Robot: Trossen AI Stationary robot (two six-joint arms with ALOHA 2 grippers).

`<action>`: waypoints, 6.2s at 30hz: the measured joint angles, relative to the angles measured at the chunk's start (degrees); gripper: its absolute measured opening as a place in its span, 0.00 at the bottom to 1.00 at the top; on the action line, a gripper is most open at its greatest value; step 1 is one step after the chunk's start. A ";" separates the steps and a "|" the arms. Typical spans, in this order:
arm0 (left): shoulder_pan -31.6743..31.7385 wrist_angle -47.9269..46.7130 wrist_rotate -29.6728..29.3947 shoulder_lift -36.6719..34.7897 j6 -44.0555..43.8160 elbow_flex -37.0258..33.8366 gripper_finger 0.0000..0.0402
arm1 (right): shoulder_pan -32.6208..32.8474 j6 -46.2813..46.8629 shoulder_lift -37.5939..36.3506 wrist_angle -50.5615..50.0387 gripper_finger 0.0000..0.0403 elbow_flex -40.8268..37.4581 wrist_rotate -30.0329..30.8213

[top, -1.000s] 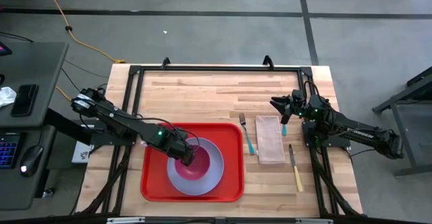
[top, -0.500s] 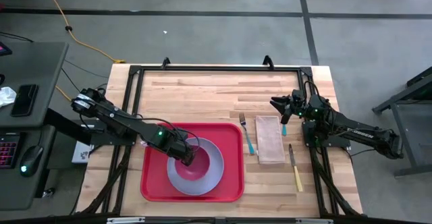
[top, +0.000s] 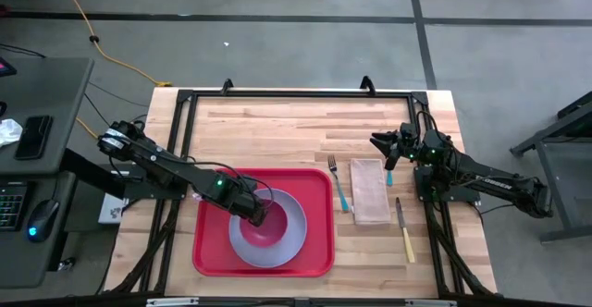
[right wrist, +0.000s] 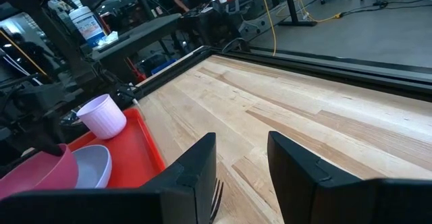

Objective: Set up tray
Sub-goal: Put the pink bowl on the white plate on the red tray, then put the brown table napkin to the right of the white plate on the red tray

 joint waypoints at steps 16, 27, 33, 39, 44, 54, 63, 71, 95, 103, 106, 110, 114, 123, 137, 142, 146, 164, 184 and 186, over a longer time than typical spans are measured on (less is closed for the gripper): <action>0.00 -3.57 -0.05 -0.04 -0.02 2.38 0.23 | 0.00 0.01 -0.01 0.00 0.28 0.00 -0.20; 0.00 -11.53 -0.87 -0.07 -0.02 8.47 0.23 | 0.01 0.00 0.00 0.00 0.28 0.01 -0.22; -0.02 -18.29 -1.93 -0.07 -0.02 14.26 0.23 | 0.00 0.01 0.00 0.00 0.28 0.00 -0.74; -0.15 -23.35 -3.69 -0.07 1.53 22.46 0.23 | 0.00 0.00 -0.02 -0.37 0.28 0.00 -2.40; -0.34 -28.60 -4.09 -0.09 2.10 29.26 0.22 | 0.02 0.00 -0.02 -1.79 0.28 0.01 -3.80; -6.13 -37.32 -6.74 -0.09 1.71 35.49 0.16 | 0.02 0.00 -0.02 -2.31 0.28 0.00 -4.87; -8.42 -37.82 -7.66 -0.09 1.51 35.63 0.13 | 0.00 3.70 -0.02 -2.23 0.28 0.00 -4.90; -8.39 -40.56 -8.08 -0.09 9.05 35.63 0.13 | 0.02 2.32 -0.02 -2.19 0.28 0.00 -5.14; -8.33 -38.82 -30.25 -20.14 8.59 28.71 0.13 | 0.00 -6.68 0.11 1.36 0.28 0.11 -14.14; -8.35 -21.84 -29.95 -32.11 9.11 8.70 0.13 | 0.00 -8.75 0.11 1.30 0.28 0.19 -16.06; -8.33 -13.53 -29.55 -36.85 10.30 0.31 0.13 | 0.00 -11.17 0.50 -1.50 0.28 2.42 -17.50; -8.37 -3.52 -29.71 -43.31 10.87 -9.60 0.12 | 0.02 -16.69 2.08 -10.16 0.28 8.87 -18.14; -8.37 5.58 -30.32 -49.52 13.76 -17.61 0.12 | 0.00 -21.97 5.66 -21.23 0.28 16.67 -18.08; -8.37 12.38 -30.71 -58.83 18.36 -25.64 0.12 | 1.39 -24.67 16.00 -26.55 0.28 23.58 -18.27; -8.37 12.43 -30.49 -67.47 28.05 -25.79 0.12 | 4.57 -24.68 29.81 -26.60 0.28 24.15 -18.36; -8.37 12.44 -29.23 -69.25 30.31 -25.79 0.12 | 4.57 -24.72 30.51 -26.53 0.28 24.15 -19.30; -8.37 12.43 -28.92 -70.39 33.04 -25.79 0.12 | 4.57 -24.69 30.51 -26.51 0.28 24.15 -19.19; -8.39 19.48 -24.00 -77.97 50.97 -28.06 0.12 | 4.35 -14.99 30.51 -25.07 0.28 24.13 -18.03; -8.39 27.54 -17.28 -87.28 51.04 -39.69 0.12 | 4.42 -10.18 38.73 -31.72 0.28 24.11 -16.76; -8.39 27.89 -16.84 -87.31 51.04 -39.69 0.12 | 4.42 -10.93 40.99 -31.72 0.28 24.12 -16.62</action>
